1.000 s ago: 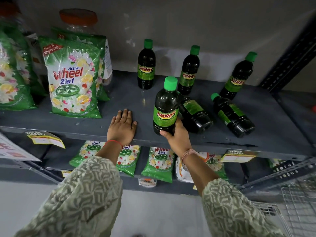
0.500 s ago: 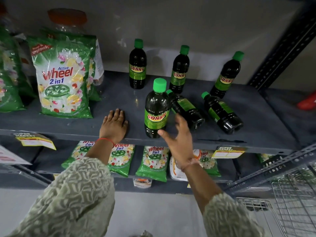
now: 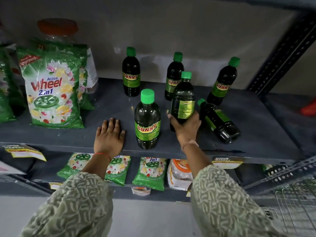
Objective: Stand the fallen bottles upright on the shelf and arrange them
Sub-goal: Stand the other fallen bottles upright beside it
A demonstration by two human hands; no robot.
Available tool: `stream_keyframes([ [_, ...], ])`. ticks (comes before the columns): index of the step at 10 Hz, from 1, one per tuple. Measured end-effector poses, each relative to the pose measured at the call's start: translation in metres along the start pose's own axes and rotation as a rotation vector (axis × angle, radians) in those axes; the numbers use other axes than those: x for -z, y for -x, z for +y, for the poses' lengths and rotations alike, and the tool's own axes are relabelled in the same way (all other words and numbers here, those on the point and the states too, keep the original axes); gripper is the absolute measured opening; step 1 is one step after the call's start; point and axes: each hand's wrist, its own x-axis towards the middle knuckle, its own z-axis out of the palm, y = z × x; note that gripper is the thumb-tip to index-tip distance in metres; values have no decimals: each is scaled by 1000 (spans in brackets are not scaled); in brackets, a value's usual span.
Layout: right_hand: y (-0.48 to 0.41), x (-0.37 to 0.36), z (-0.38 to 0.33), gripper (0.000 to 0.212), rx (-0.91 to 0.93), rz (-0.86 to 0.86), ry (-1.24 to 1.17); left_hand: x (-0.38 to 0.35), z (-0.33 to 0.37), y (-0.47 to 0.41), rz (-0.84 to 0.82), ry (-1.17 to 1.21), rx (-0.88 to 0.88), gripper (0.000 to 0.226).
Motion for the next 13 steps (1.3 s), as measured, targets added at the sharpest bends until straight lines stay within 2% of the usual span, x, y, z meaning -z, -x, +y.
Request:
stream_keyframes([
  [1,1,-4,9,95,32,-11,15,-1,-1,0,-3,-6,6,56],
  [2,-4,0,16,87,25,-38,-4,0,0,0,-5,-10,4,56],
  [3,-4,5,19,94,-15,-107,-117,0,0,0,-13,-12,4,56],
  [4,-4,1,16,119,38,-93,-21,1,0,1,-11,-12,4,56],
  [5,-7,3,13,103,72,-56,1,2,1,1,-10,-17,-1,56],
  [6,-8,16,19,73,32,-148,-116,1,1,0,-10,-23,-4,56],
  [7,-13,24,25,74,3,-255,-156,2,1,1,-8,-27,-3,56],
  [8,-15,18,24,102,65,-205,-45,2,0,1,-8,-28,-1,56],
  [9,-14,19,22,83,6,-238,-78,1,1,1,-13,-20,0,56],
  [10,-21,29,25,64,-42,-341,-199,1,0,0,-17,-24,0,56],
  [11,-29,38,32,56,-56,-474,-191,2,1,1,-19,-24,-1,56],
  [12,-30,39,35,62,-62,-484,-192,2,1,1,-18,-25,1,56],
  [13,-24,28,28,88,-36,-396,-184,2,0,0,-16,-27,-1,56],
])
